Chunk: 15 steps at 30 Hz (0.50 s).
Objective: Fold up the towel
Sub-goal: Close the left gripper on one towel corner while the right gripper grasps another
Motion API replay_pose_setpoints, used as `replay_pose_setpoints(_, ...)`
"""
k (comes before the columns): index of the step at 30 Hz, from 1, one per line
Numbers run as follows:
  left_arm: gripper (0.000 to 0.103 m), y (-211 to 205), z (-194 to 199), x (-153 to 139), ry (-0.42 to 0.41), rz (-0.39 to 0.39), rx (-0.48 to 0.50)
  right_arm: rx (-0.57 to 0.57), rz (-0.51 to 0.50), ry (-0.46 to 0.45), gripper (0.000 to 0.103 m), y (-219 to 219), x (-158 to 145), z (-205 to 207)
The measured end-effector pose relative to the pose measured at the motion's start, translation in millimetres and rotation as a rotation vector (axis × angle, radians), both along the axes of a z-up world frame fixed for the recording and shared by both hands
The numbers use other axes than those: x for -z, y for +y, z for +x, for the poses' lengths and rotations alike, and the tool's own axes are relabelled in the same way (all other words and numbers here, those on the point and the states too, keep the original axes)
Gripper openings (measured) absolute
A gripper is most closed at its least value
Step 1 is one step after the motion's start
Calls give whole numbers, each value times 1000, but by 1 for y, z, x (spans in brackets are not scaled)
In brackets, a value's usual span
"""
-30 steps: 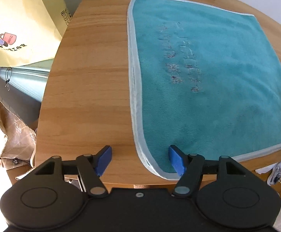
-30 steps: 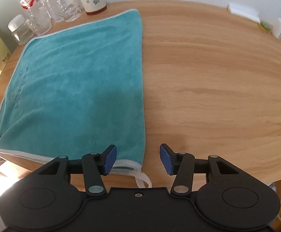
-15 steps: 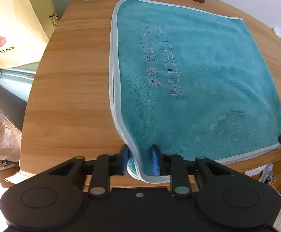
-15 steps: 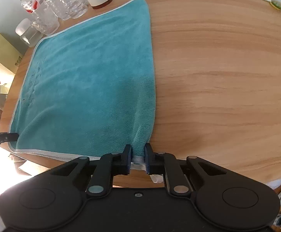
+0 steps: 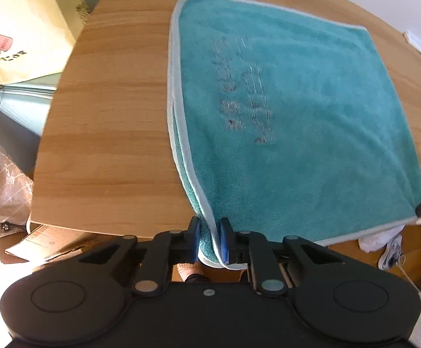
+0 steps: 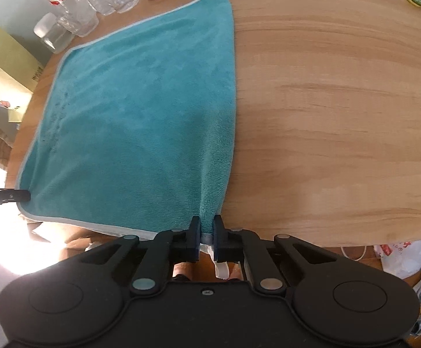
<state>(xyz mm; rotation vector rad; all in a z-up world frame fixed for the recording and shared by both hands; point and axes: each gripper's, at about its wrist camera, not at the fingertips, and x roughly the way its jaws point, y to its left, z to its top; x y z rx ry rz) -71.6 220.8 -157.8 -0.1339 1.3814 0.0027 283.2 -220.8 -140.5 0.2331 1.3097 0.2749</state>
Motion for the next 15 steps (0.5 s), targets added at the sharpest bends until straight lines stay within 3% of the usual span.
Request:
replay_pose_setpoints(8,13,6,13,-35,-74,-15,-72,-76,101,-73,8,-12,-40,25)
replay_pose_setpoints(11,13,3,20,-45,-112,11,-72,-93,129,-95,8,-16,-49,37)
replay_pose_setpoints(15,15,1,22,-40,-109,36,-58,-146,86,-101,8,-13,-51,46)
